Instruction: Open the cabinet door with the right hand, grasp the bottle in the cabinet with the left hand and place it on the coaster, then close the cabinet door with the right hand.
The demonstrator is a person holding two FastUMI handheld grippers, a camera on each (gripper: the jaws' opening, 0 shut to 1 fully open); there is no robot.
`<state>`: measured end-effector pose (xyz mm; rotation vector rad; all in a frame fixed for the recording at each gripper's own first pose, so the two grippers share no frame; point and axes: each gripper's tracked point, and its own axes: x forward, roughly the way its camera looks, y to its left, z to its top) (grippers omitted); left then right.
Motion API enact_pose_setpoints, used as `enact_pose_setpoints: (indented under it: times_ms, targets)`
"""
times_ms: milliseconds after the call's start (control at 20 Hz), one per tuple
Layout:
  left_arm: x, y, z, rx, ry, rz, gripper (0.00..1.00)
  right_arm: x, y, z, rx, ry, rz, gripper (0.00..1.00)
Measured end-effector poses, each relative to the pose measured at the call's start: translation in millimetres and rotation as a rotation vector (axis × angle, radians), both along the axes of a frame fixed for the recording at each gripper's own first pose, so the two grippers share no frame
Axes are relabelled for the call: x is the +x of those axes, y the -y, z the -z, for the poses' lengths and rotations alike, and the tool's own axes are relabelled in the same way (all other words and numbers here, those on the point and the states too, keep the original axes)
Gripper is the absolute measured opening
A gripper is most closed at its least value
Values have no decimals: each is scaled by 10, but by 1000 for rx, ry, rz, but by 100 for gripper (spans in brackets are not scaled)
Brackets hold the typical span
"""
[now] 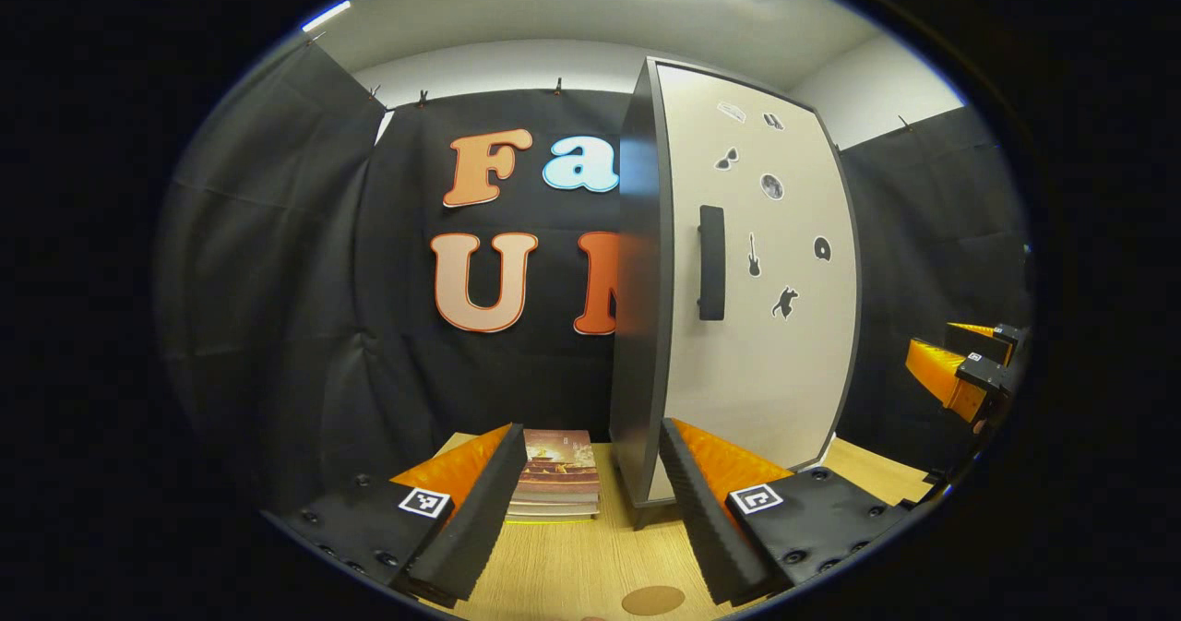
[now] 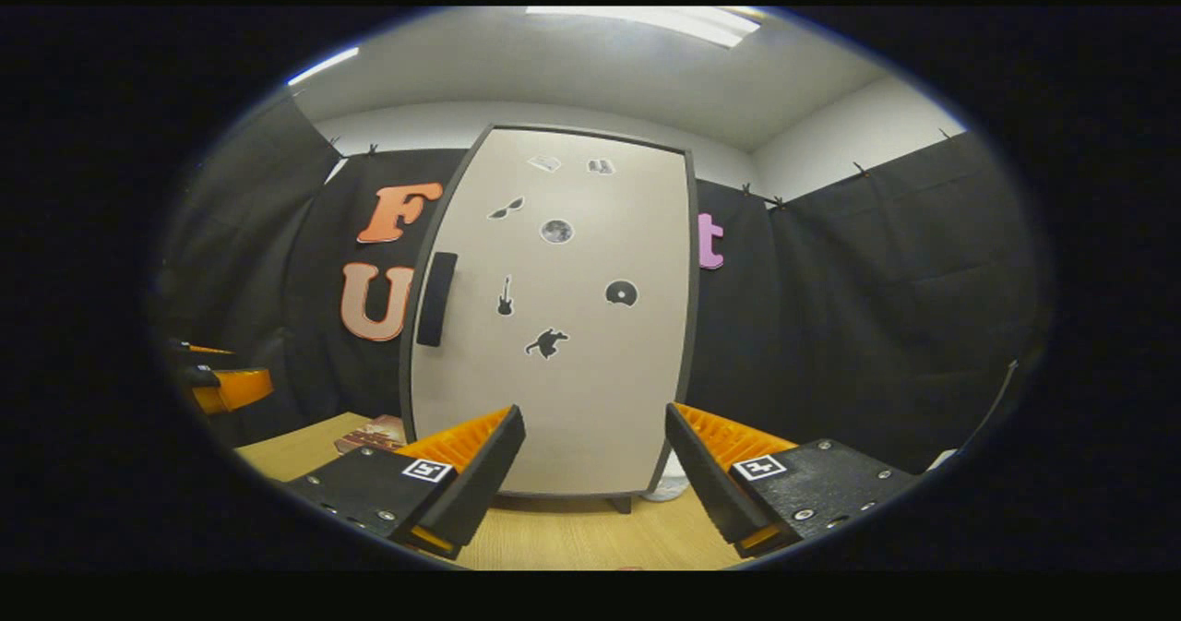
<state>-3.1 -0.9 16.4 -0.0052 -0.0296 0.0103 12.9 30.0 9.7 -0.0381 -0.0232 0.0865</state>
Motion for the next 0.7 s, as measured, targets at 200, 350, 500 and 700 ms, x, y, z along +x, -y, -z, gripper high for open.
enact_pose_setpoints:
  times_ms: [200, 350, 500, 700]
  targets:
    - [-16, -71, -35, -7, -2, -10, 94, 102, -240, -140, 44, 20, -39, 95]
    - [4, -120, -115, 1, 11, -14, 94, 218, -507, -219, 83, 25, -87, 95]
    - [47, -167, -145, -8, 2, -18, 94, 380, -834, -297, 106, 34, -143, 95]
    - [43, -301, -97, -3, -13, -50, 94, 670, -1239, -450, 99, 40, -208, 94]
